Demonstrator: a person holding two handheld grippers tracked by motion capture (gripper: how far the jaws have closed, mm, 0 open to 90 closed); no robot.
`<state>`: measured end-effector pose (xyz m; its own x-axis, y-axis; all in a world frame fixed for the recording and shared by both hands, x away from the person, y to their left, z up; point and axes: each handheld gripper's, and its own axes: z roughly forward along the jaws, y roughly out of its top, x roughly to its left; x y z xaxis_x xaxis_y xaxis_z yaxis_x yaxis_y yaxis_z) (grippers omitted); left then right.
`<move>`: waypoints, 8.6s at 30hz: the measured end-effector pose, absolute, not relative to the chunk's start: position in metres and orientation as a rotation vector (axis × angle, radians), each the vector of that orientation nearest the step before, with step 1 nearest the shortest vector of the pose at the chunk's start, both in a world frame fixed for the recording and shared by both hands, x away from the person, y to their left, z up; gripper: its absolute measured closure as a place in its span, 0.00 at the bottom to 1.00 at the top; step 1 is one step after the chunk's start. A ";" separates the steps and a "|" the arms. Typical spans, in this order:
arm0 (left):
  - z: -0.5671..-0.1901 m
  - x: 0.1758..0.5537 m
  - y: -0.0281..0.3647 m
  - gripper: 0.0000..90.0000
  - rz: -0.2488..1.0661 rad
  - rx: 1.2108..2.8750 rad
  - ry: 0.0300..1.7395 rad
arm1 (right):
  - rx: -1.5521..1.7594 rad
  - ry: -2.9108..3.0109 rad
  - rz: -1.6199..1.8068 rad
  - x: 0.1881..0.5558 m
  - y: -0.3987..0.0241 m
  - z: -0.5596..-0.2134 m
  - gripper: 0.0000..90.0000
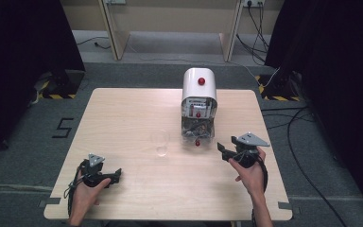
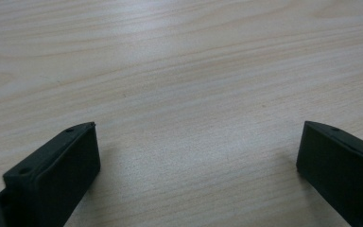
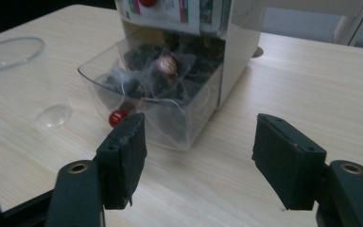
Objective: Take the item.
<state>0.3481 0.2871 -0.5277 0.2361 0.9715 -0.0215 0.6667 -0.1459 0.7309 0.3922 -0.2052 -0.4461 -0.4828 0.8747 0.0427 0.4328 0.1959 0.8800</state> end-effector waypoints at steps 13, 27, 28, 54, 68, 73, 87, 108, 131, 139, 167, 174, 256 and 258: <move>-0.528 0.348 0.287 0.00 0.627 1.889 1.499 | 1.144 2.002 1.265 0.402 -0.189 -0.431 0.47; -0.528 0.348 0.287 0.00 0.626 1.889 1.499 | 1.094 2.054 1.270 0.424 -0.159 -0.432 0.54; -0.528 0.348 0.287 0.00 0.626 1.890 1.499 | 1.090 2.058 1.263 0.429 -0.154 -0.433 0.55; -0.528 0.348 0.287 0.00 0.626 1.889 1.499 | 1.167 2.069 1.115 0.463 -0.126 -0.456 0.64; -0.528 0.348 0.287 0.00 0.627 1.886 1.500 | 1.196 2.067 1.096 0.469 -0.130 -0.462 0.77; -0.528 0.348 0.287 0.00 0.627 1.890 1.499 | 1.162 2.066 1.107 0.467 -0.132 -0.460 0.91; -0.528 0.348 0.287 0.00 0.627 1.886 1.500 | 1.060 2.069 1.142 0.459 -0.131 -0.452 1.00; -0.528 0.348 0.287 0.00 0.626 1.886 1.500 | 0.980 2.066 1.183 0.447 -0.130 -0.435 1.00; -0.528 0.348 0.287 0.00 0.626 1.886 1.500 | 0.886 2.041 1.267 0.434 -0.122 -0.413 1.00; -0.528 0.348 0.287 0.00 0.626 1.886 1.500 | 0.828 2.054 1.293 0.429 -0.110 -0.406 1.00; -0.528 0.348 0.287 0.00 0.627 1.885 1.500 | 0.685 2.138 1.357 0.423 -0.047 -0.402 1.00; -0.528 0.348 0.287 0.00 0.627 1.885 1.500 | 0.668 2.164 1.362 0.422 -0.036 -0.407 1.00; -0.528 0.348 0.287 0.00 0.629 1.883 1.503 | 0.855 2.213 1.329 0.432 -0.043 -0.436 0.57; -0.528 0.348 0.287 0.00 0.629 1.883 1.504 | 0.871 2.203 1.336 0.432 -0.047 -0.435 0.54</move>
